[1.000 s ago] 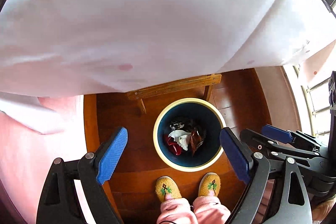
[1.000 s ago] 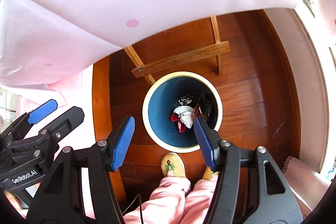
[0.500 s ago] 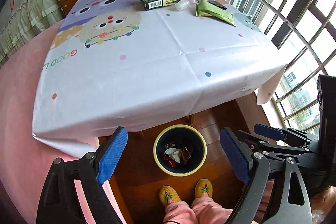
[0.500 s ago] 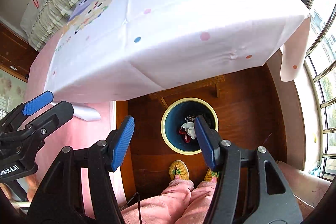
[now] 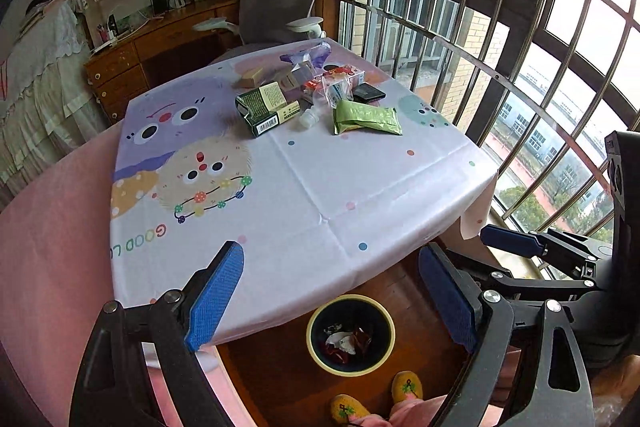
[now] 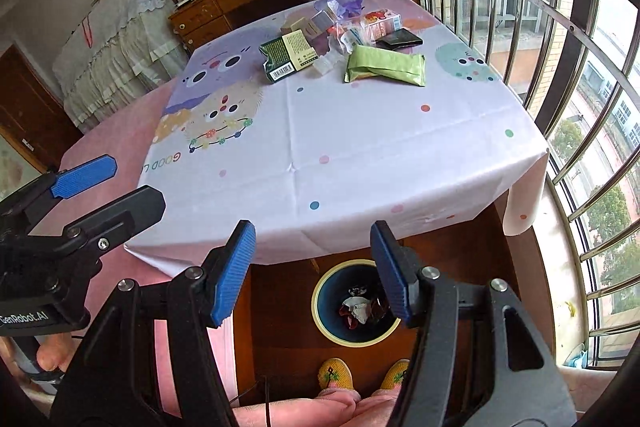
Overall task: Collect trash
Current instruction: 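Raise both tools back toward the table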
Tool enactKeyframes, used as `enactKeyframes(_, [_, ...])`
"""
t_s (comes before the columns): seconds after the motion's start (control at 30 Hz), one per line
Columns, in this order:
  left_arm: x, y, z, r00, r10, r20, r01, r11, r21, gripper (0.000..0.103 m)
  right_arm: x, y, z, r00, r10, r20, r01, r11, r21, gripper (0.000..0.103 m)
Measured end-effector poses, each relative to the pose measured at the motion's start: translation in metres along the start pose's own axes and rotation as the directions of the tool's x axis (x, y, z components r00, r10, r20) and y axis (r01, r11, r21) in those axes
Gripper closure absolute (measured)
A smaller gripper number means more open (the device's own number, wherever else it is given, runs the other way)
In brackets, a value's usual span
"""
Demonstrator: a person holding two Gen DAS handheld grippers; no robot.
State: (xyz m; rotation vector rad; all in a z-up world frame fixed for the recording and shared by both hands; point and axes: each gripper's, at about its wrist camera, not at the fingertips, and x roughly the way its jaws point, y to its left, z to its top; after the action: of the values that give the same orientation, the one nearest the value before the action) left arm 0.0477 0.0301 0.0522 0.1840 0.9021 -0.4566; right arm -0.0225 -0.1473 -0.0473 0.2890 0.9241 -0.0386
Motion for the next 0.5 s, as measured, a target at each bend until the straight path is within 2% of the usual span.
enactKeyframes(0.13, [-0.001,0.008,0.025,1.0,0.005,0.02,-0.005,1.0,0.005,0.013,-0.01,0.002,0.022,0.999,-0.015,0.045,0.016,1.0,-0.022,0.046])
enactKeyframes(0.27, [0.018,0.014,0.055,1.0,-0.005,0.005,0.005,1.0,0.013,0.022,-0.013,-0.004,0.049,0.997,-0.032,0.068,0.035,0.998,-0.052,0.046])
enactKeyframes(0.5, [0.074,0.014,0.105,1.0,0.01,-0.02,-0.01,1.0,0.022,0.026,0.025,-0.036,0.107,0.997,-0.045,0.06,0.052,0.991,-0.121,0.042])
